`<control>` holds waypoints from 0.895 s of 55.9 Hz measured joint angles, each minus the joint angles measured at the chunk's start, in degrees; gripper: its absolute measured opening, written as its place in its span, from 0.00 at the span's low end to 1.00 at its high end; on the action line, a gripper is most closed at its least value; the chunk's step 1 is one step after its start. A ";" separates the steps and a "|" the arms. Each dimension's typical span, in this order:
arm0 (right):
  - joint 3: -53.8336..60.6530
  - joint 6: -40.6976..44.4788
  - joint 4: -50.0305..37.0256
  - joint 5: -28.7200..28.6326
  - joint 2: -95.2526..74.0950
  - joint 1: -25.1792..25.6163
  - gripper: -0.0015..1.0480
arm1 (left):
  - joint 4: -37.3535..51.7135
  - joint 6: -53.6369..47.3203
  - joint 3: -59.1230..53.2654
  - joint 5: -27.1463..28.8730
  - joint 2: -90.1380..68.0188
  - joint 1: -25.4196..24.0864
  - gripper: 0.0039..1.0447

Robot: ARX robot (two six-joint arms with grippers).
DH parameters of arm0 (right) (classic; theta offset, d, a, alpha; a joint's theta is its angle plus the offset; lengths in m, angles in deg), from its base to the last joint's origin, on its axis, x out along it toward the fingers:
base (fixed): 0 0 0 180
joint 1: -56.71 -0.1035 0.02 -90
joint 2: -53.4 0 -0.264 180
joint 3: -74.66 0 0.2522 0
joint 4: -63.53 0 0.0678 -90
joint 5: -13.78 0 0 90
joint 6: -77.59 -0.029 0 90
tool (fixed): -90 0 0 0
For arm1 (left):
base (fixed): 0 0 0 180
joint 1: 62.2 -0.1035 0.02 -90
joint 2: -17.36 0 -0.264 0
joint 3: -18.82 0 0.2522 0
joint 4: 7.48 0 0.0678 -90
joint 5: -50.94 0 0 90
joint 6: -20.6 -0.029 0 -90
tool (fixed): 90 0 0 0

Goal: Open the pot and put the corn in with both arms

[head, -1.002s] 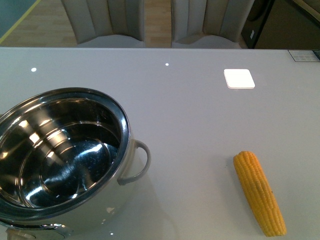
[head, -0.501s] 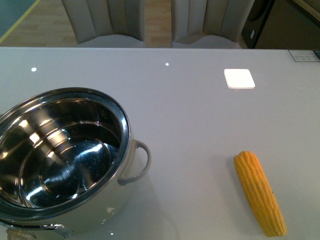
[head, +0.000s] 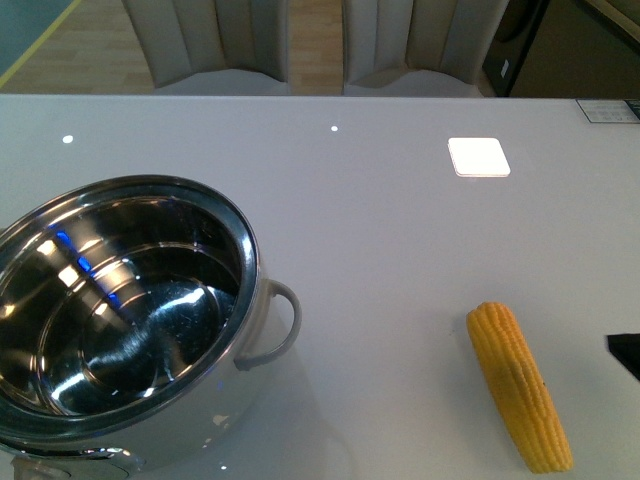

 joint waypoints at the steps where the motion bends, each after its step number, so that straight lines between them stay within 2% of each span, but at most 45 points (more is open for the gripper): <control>1: -1.16 0.42 -1.42 -0.04 -3.10 -0.76 0.91 | 0.00 0.00 0.00 0.00 0.00 0.00 0.93; 18: -7.43 3.28 -12.09 2.69 -26.10 -4.83 0.91 | 0.00 0.00 0.00 0.00 0.00 0.00 0.93; 50: -17.40 4.11 -14.03 3.72 -47.84 -7.58 0.91 | 0.00 0.00 0.00 0.00 0.00 0.00 0.93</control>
